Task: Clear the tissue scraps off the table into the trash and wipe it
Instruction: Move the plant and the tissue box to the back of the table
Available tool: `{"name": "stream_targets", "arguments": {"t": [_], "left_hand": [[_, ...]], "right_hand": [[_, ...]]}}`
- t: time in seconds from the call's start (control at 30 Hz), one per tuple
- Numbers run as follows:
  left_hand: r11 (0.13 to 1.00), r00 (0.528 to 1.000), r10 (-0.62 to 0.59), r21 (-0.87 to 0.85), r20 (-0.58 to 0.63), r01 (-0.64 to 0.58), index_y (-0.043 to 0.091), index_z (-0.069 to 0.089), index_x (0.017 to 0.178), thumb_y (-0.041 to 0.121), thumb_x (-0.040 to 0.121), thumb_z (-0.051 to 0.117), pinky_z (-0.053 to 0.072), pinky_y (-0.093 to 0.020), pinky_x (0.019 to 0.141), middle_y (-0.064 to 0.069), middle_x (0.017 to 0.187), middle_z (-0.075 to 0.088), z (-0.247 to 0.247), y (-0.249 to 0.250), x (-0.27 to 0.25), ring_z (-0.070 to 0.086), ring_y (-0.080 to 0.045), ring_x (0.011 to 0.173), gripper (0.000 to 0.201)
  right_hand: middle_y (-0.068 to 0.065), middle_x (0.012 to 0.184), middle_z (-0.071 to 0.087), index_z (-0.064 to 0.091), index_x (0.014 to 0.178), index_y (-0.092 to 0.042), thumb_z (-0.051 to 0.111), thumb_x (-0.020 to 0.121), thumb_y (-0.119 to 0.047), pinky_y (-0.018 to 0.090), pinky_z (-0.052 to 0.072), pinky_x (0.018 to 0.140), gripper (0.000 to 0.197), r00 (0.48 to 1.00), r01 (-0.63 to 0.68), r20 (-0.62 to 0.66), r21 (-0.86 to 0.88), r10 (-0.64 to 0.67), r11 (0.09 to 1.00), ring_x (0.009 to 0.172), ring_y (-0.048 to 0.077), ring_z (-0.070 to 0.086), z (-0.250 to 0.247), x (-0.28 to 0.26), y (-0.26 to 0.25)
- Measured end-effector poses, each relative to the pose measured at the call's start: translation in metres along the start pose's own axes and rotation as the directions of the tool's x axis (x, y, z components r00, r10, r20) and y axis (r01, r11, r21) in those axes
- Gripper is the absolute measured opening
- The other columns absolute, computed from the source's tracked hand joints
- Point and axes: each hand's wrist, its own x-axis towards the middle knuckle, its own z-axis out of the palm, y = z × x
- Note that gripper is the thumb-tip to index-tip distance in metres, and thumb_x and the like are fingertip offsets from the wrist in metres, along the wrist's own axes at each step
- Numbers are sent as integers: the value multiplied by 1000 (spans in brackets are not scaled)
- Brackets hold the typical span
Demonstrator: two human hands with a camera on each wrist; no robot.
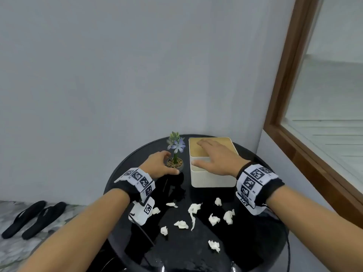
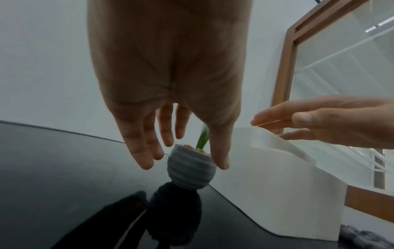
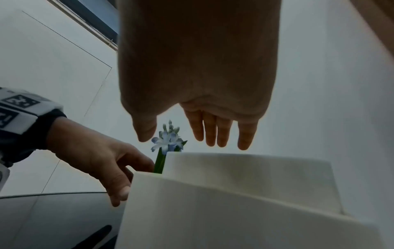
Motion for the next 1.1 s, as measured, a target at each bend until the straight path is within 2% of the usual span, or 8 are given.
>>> {"name": "stream_targets", "arguments": {"t": [0.17, 0.4, 0.7, 0.87, 1.1], "left_hand": [[1000, 999, -27, 4, 20, 27, 20, 47, 138, 50, 70, 80, 41, -30, 102, -2, 135, 57, 8, 0, 8, 54, -18, 122, 81], [999, 999, -38, -25, -7, 38, 21, 51, 134, 52, 68, 80, 42, -29, 101, 0, 129, 60, 12, -7, 10, 55, -17, 120, 77], [997, 998, -62, -53, -31, 60, 21, 56, 129, 50, 67, 81, 41, -24, 90, 0, 121, 61, 5, -8, 22, 56, -14, 107, 73], [997, 996, -60, -61, -65, 56, 20, 57, 127, 47, 67, 81, 38, -23, 85, 1, 115, 61, -6, -8, 43, 55, -12, 99, 70], [995, 993, -69, -73, -91, 63, 17, 58, 127, 42, 69, 82, 37, -22, 84, 3, 107, 57, -11, -12, 85, 53, -12, 96, 67]], "right_hand": [[3, 158, 26, 26, 149, -13, 49, 88, -59, 36, 24, 116, 80, 999, -11, 39, 14, 10, 1000, 144, 20, 25, 8, 8, 2], [2, 157, 26, 31, 147, -14, 48, 92, -54, 35, 19, 116, 71, 999, 49, 15, -50, -48, 998, 142, 21, 28, 20, 7, 5], [0, 160, 19, 24, 150, -18, 45, 91, -55, 39, 13, 119, 73, 999, 49, 5, -63, -48, 997, 146, 17, 20, 32, 12, 13], [-2, 160, 19, 24, 150, -17, 46, 91, -53, 37, 11, 119, 72, 998, 61, -18, -49, -62, 997, 146, 15, 20, 35, 12, 14], [-7, 160, 16, 22, 151, -22, 46, 91, -54, 32, 5, 118, 72, 998, 57, -30, -30, -58, 998, 146, 11, 17, 33, 10, 13]]}}
